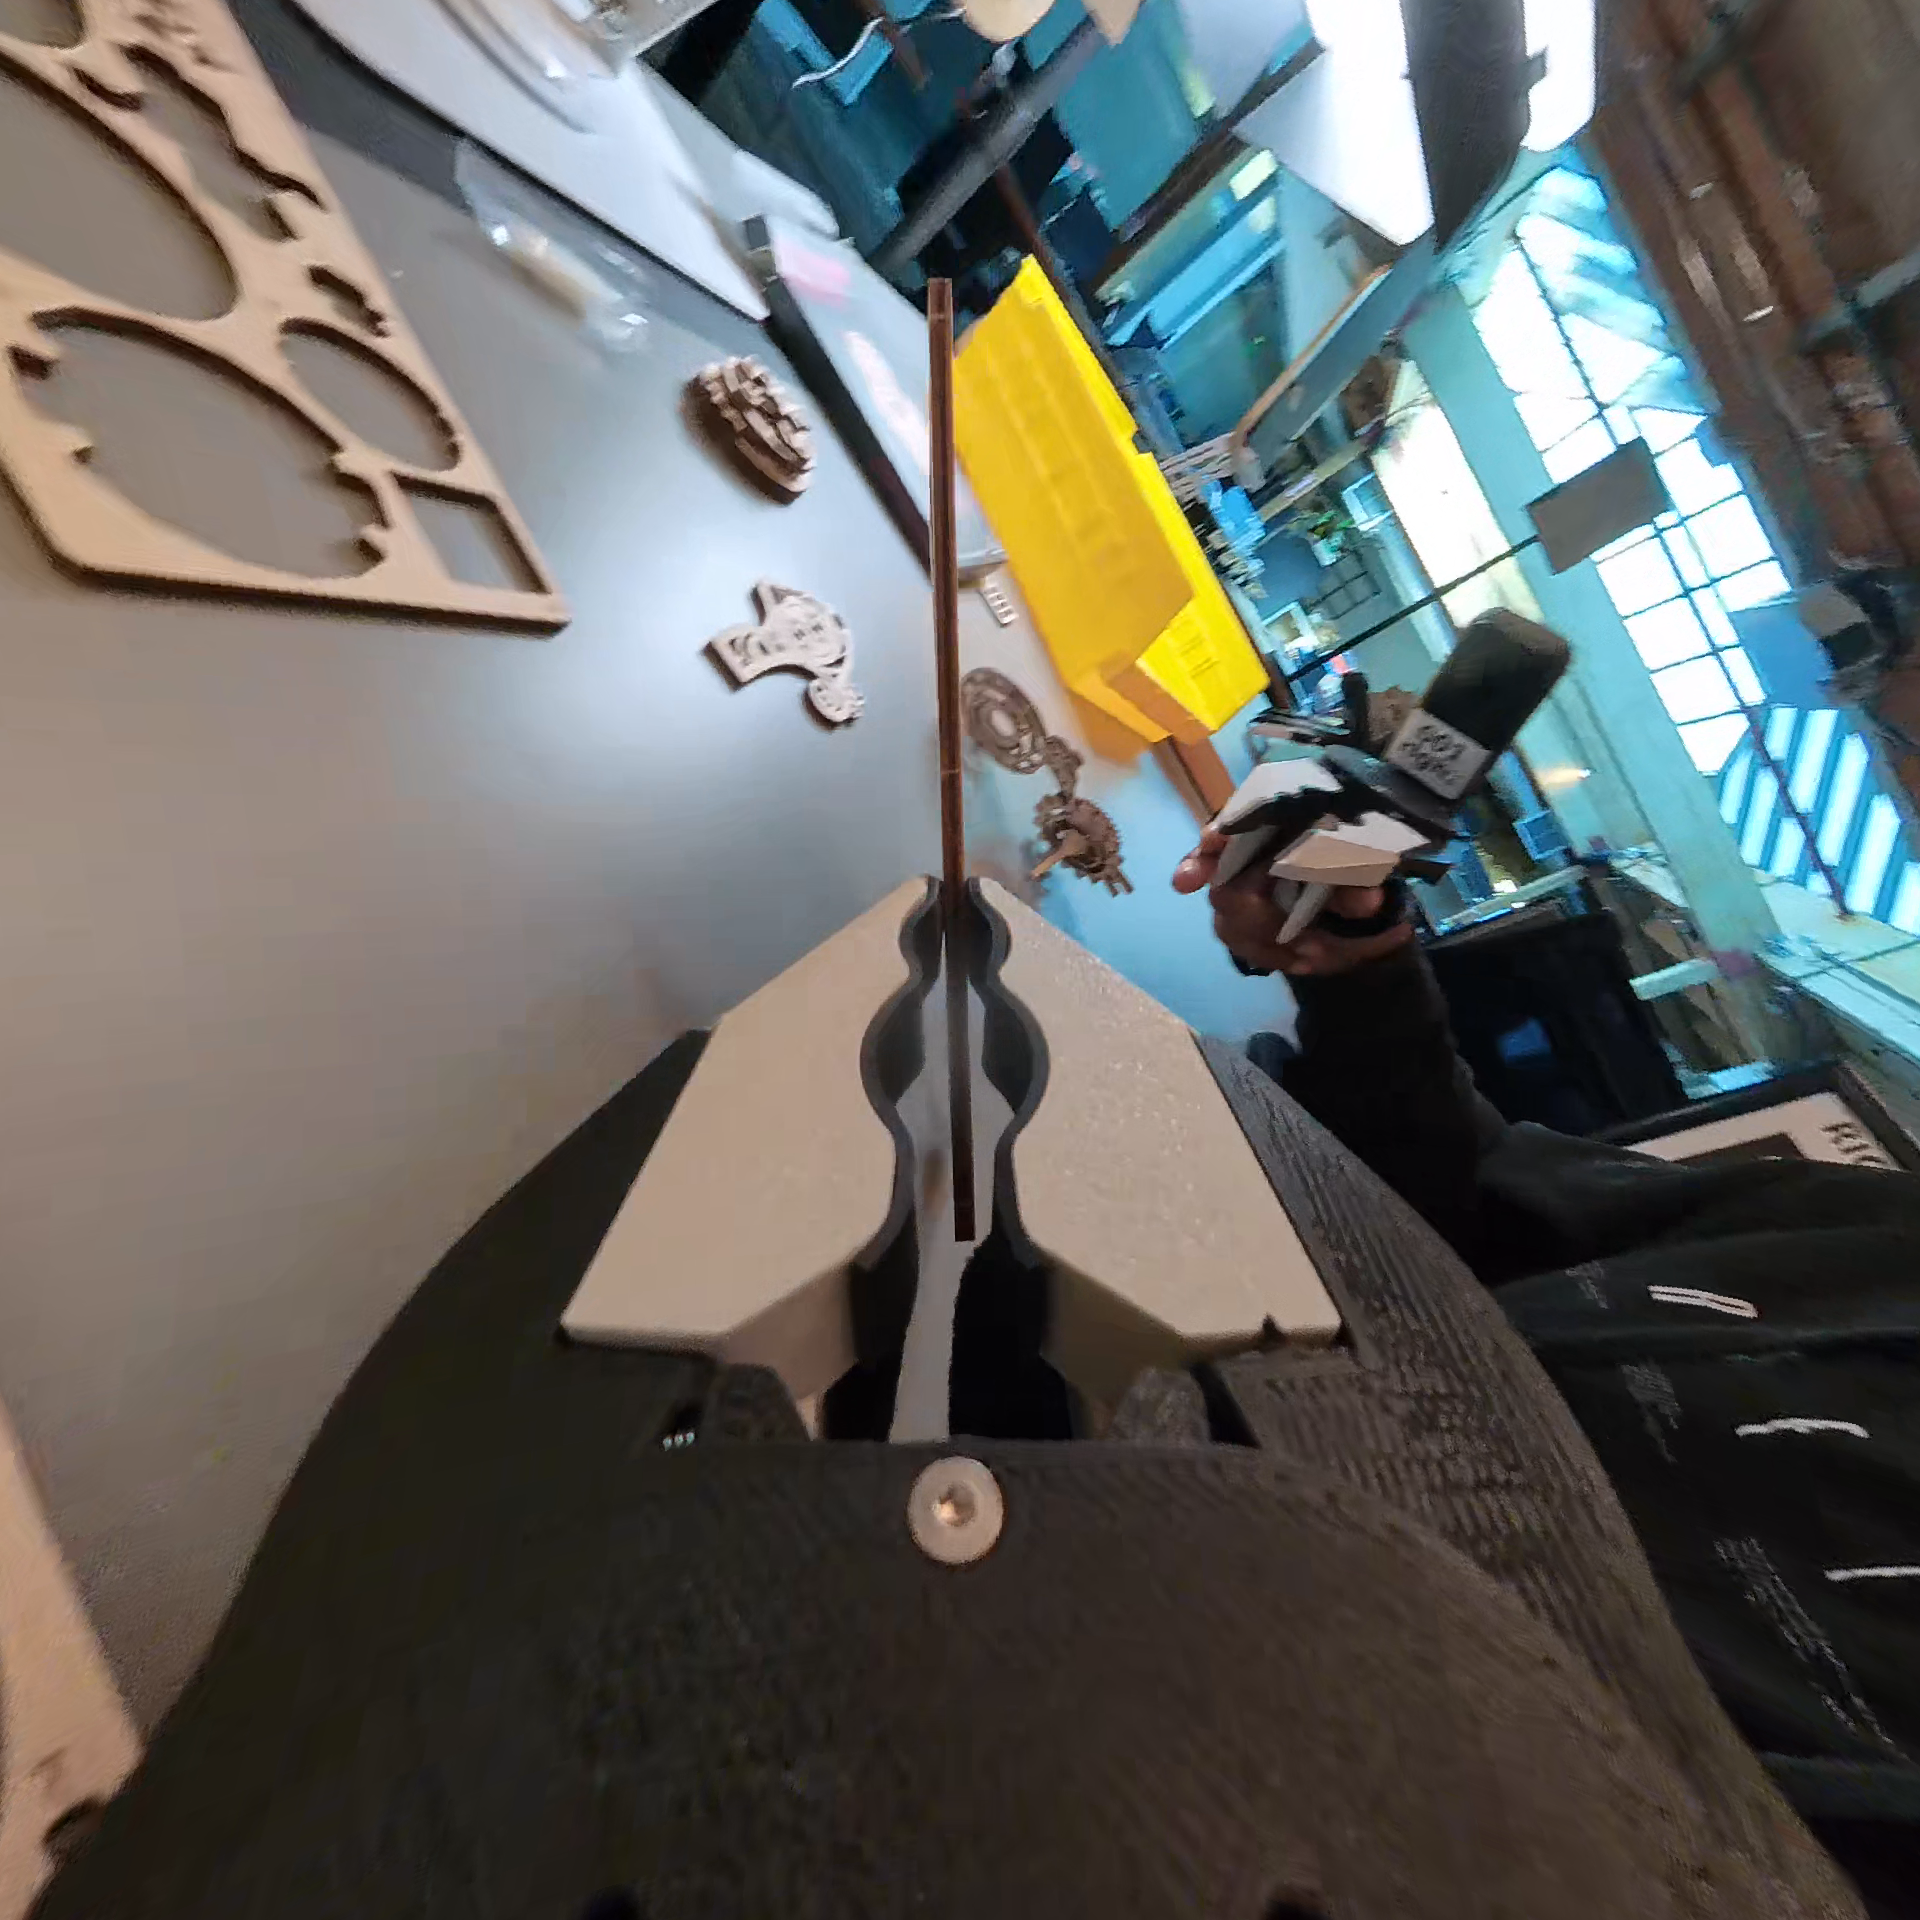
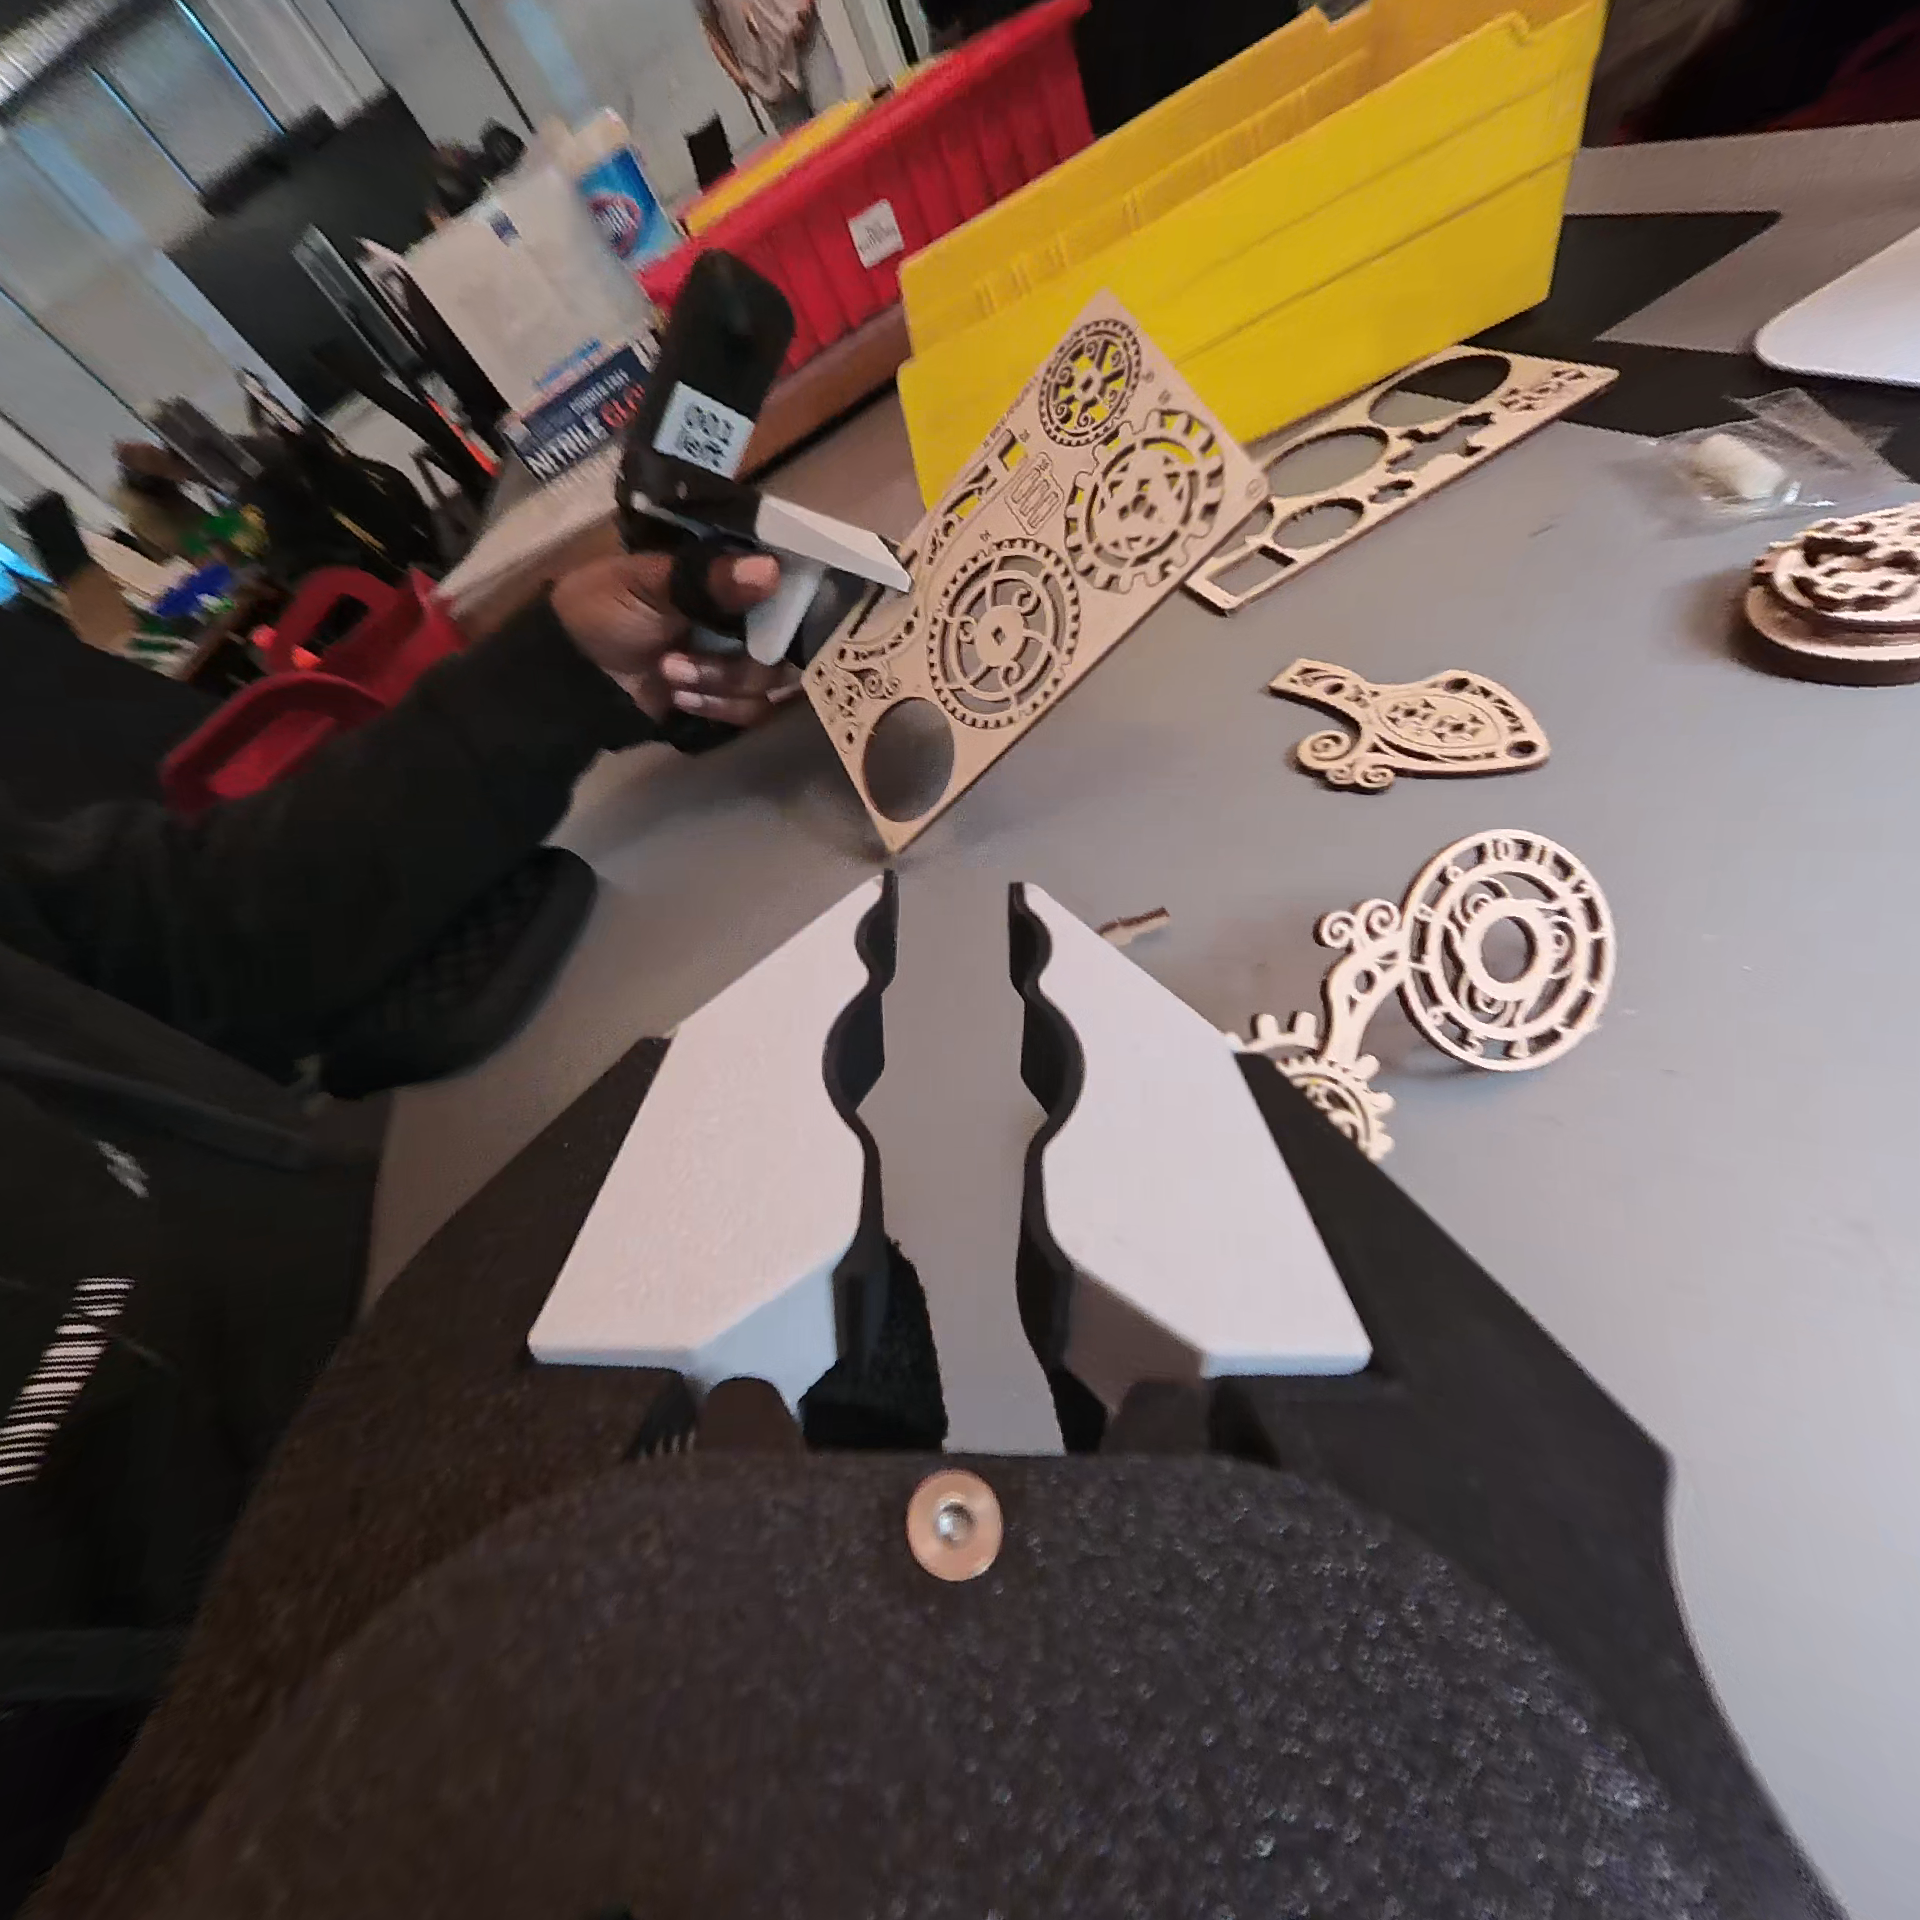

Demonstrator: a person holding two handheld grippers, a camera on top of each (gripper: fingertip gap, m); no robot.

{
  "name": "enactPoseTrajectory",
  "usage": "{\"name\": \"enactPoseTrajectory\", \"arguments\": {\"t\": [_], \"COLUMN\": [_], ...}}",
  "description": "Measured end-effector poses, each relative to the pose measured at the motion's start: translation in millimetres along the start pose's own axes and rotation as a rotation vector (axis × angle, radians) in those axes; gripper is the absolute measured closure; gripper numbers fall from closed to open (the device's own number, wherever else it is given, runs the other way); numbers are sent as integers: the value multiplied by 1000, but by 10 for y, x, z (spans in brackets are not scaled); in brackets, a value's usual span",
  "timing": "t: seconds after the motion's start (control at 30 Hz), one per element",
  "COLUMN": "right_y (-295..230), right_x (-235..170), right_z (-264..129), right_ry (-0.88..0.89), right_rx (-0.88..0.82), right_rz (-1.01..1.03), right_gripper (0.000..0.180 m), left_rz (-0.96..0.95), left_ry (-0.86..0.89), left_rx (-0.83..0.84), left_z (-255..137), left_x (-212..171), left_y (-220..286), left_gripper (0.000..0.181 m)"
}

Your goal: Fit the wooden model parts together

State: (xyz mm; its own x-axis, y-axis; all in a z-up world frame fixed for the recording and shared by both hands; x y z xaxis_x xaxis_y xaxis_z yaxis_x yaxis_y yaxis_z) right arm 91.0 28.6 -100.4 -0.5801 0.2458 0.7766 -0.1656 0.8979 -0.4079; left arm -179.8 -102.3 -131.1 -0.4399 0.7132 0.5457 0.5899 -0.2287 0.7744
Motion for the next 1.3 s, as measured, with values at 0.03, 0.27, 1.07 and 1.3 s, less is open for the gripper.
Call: {"name": "enactPoseTrajectory", "arguments": {"t": [0.03, 0.27, 1.07, 1.3], "right_y": [8, -16, -119, -55], "right_x": [-17, -201, -33, -443], "right_z": [15, 320, 949, -255], "right_ry": [-21, -273, -595, -683], "right_rx": [-23, -230, -539, -669], "right_rz": [-11, -86, -248, -178], "right_gripper": [161, 161, 179, 179], "left_rz": [-5, -11, 376, 415], "left_ry": [-16, -94, -58, -87], "left_rx": [36, 164, 249, 290], "left_z": [8, 113, 216, 257], "left_x": [-17, -81, 12, -2], "left_y": [-38, -143, 424, 413], "left_gripper": [179, 157, 144, 144]}}
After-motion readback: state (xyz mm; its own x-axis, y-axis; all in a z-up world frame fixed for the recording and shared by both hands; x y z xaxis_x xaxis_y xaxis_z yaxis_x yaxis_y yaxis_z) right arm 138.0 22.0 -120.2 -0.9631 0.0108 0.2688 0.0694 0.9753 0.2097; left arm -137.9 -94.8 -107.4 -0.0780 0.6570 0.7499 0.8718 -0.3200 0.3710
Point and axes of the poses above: each gripper's, where its closed fingertips meet, z out along the fingers, x out of its top, y = z × x across the jaws, the point moved 7 cm from there along -z, back along the fingers, and after that the axes turned 14 degrees about -y, right-handed, at the moved point
